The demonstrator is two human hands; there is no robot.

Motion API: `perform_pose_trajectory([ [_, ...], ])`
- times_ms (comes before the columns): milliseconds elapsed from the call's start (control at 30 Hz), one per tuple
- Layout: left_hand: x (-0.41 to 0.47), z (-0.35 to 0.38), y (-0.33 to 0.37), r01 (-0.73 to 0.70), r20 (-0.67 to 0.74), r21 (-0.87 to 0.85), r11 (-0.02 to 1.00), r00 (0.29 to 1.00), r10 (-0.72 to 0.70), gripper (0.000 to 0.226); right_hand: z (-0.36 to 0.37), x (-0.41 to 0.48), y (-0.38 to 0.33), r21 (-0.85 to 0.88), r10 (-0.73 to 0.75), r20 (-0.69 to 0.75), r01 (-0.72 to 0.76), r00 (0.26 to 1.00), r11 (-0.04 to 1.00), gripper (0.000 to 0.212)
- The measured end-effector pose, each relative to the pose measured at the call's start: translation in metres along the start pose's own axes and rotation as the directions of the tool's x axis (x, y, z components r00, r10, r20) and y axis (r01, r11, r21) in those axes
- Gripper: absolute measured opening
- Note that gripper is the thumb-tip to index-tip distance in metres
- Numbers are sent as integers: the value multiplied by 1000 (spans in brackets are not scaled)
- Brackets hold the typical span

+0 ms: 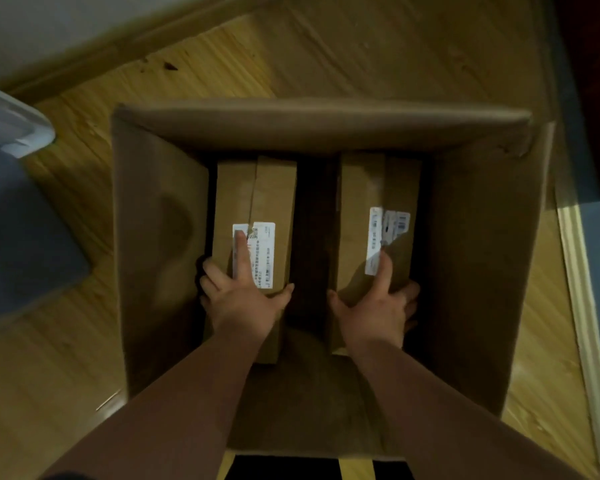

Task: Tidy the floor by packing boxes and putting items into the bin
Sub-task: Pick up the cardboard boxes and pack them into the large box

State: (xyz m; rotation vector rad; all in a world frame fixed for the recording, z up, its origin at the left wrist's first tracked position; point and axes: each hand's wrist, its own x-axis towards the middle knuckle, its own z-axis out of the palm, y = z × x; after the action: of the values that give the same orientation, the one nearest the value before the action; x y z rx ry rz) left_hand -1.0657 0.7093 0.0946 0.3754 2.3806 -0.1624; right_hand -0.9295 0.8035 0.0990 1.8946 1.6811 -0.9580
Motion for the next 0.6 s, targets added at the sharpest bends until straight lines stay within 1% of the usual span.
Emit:
perform_pose_trajectory([
  [100,15,20,1,8,-44,-47,999,999,-10,123,15,27,3,-48,24,20,-23,1000,999,113],
  [167,24,31,6,31,-51,-23,999,998,-32,123,23,42,4,-86,46,17,-45,999,995,115],
  [233,33,38,10,54,-58,9,998,997,-54,124,28,49,6,-88,50,0,-49,999,995,114],
  [400,43,47,8,86,-81,2,996,993,-85,126,39,56,11,-129,33,-20,-35,999,991,117],
  [500,40,44,13,118,-41,-64,991,992,-121,129,38,52,11,-130,23,-49,-30,999,991,122],
  [600,27,31,19,129,31,-162,978,992,-126,131,24,38,5,-137,36,-28,-40,999,990,123],
])
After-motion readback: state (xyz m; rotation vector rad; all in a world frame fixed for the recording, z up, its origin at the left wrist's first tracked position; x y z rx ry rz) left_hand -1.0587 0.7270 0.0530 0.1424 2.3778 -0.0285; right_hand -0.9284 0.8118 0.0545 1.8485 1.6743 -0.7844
